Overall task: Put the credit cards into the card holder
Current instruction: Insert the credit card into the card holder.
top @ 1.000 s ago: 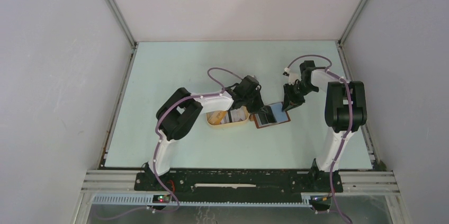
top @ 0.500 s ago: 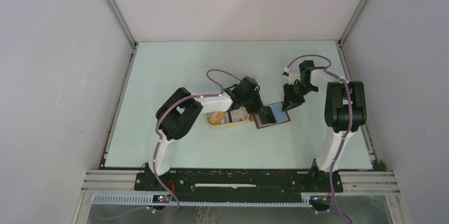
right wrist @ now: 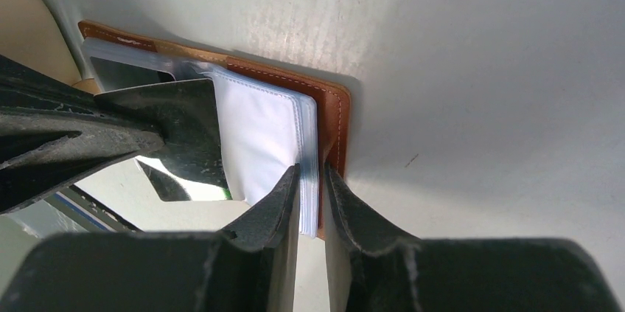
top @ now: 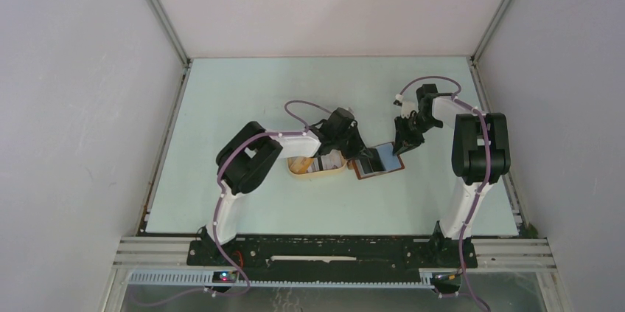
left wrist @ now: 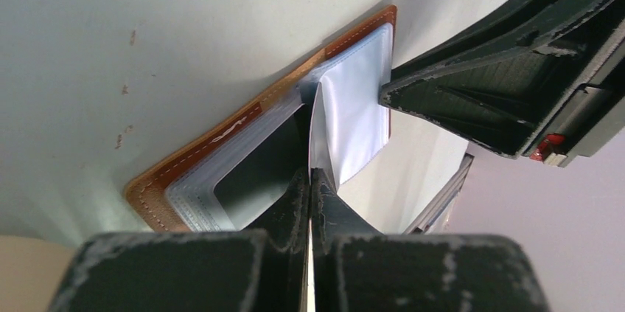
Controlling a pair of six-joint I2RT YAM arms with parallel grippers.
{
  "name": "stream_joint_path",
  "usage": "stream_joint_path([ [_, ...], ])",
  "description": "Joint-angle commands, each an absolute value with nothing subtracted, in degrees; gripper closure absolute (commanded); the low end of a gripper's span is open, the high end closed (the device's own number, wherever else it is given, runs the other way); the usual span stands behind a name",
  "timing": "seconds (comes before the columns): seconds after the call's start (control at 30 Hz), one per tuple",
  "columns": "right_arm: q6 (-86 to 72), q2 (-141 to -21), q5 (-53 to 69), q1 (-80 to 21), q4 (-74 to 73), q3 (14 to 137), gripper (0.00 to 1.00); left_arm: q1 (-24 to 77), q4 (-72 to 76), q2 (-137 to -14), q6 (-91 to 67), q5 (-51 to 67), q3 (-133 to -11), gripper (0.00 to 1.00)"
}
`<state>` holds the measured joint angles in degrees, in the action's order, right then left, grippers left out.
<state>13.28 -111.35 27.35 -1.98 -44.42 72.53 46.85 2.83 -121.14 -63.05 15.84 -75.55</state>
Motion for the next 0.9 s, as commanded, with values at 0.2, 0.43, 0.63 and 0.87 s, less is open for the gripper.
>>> stream_joint_path([
  [0.2, 12.8, -112.3, 24.3, -1.3, -42.8, 72.0, 0.75, 47.4, 8.7, -124.0, -63.9, 20.6, -76.2, 1.0],
  [0.43, 12.5, -111.9, 24.9, 1.6, -42.6, 71.7, 0.74, 47.3, 7.1, -127.3, -64.0, 21.7, -80.6, 1.0],
  [0.63, 12.1, -111.6, 25.0, 2.6, -42.2, 71.5, 0.73, 47.1, 6.5, -128.7, -64.0, 21.4, -82.3, 1.0],
  [0.87, 11.3, -111.5, 25.1, 3.1, -41.7, 71.2, 0.72, 46.9, 6.6, -127.8, -65.4, 22.3, -81.3, 1.0],
])
